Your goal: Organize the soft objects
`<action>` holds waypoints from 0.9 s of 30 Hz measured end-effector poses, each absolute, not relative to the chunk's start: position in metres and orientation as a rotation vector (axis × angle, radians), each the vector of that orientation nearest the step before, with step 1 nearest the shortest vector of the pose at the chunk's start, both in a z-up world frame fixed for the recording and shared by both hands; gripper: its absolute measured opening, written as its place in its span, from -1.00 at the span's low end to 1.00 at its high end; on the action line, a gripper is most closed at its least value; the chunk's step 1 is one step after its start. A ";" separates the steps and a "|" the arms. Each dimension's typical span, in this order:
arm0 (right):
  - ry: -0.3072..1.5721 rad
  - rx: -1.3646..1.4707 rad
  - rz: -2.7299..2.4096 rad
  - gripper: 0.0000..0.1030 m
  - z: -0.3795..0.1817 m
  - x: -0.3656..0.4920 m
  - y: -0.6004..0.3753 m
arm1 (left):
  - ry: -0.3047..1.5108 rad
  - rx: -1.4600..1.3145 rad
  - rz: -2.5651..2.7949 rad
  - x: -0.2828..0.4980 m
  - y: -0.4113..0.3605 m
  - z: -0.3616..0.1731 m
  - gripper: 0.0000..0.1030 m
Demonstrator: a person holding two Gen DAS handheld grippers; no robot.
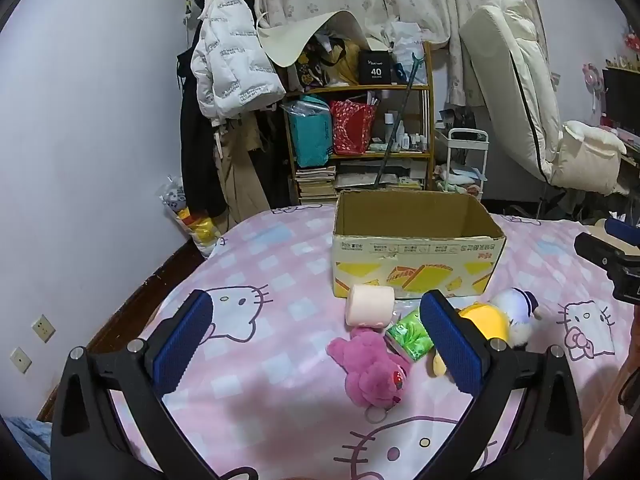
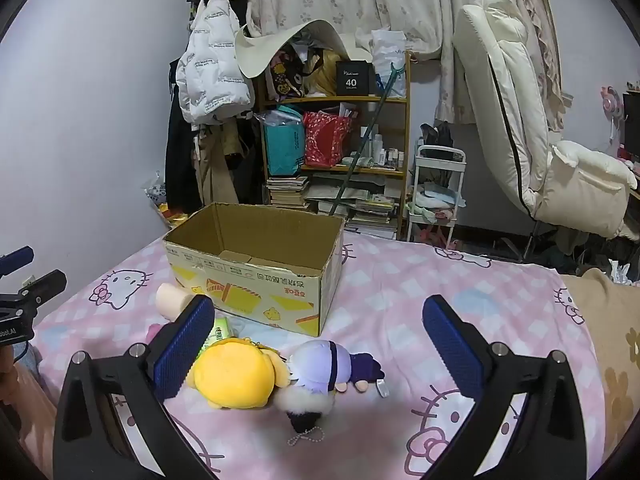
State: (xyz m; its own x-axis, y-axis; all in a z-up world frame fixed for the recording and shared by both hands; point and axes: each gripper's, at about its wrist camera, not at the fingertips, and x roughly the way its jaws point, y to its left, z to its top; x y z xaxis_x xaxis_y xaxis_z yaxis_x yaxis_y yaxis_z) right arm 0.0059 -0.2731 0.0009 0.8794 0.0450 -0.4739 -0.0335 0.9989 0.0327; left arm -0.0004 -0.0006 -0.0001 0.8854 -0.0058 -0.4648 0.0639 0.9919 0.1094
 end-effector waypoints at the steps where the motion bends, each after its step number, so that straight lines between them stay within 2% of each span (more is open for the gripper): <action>1: 0.483 0.021 0.043 1.00 0.001 0.005 -0.273 | 0.480 0.130 -0.036 -0.002 -0.001 0.000 0.98; 27: 0.492 0.027 0.041 1.00 0.000 0.007 -0.275 | 0.482 0.135 -0.037 -0.001 -0.003 -0.003 0.98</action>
State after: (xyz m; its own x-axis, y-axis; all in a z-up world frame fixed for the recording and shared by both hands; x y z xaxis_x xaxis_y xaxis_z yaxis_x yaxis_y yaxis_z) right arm 0.0067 -0.2745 0.0002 0.8804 0.0462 -0.4721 -0.0330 0.9988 0.0361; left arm -0.0008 -0.0026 -0.0029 0.8858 -0.0035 -0.4641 0.0674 0.9903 0.1211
